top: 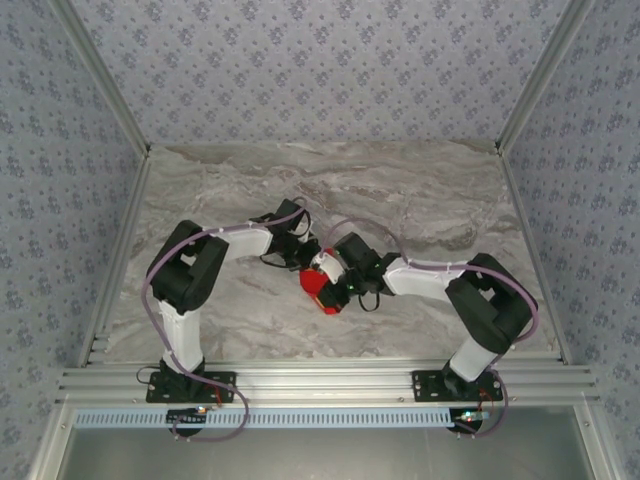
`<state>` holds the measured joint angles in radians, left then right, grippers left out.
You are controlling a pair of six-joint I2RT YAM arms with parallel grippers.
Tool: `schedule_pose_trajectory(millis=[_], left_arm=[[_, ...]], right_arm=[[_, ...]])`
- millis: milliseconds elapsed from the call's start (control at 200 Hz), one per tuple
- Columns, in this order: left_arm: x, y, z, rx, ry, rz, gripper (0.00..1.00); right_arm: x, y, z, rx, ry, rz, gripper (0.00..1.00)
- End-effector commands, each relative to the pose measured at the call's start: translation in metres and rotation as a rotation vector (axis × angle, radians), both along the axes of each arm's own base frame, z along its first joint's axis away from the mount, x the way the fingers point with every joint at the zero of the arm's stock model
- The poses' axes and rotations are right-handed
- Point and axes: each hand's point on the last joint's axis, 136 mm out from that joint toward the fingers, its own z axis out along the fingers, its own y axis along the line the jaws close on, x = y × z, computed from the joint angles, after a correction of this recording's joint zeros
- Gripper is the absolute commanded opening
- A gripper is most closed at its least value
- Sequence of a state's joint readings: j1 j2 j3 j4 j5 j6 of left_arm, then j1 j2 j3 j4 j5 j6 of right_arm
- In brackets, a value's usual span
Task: Fold a paper plane with a square sheet of paper (fold left side to right side)
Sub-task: Third fold the triangle at the center of the table.
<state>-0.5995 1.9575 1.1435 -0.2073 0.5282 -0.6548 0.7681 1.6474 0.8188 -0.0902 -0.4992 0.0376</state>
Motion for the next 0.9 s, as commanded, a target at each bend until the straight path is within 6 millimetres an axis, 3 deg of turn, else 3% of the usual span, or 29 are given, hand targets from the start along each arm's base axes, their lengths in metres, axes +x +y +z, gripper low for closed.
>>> schedule_pose_trajectory(millis=[0, 325, 894], left_arm=[[-0.007, -0.006, -0.005, 0.006, 0.012, -0.044, 0.15], [-0.01, -0.007, -0.005, 0.015, 0.012, -0.052, 0.13], [-0.011, -0.01, -0.003, 0.013, 0.006, -0.052, 0.12]], right_arm=[[0.006, 0.0, 0.002, -0.002, 0.044, -0.019, 0.0], [0.033, -0.02, -0.012, -0.082, 0.055, -0.13, 0.0], [0.04, -0.03, -0.021, -0.102, 0.074, -0.176, 0.0]])
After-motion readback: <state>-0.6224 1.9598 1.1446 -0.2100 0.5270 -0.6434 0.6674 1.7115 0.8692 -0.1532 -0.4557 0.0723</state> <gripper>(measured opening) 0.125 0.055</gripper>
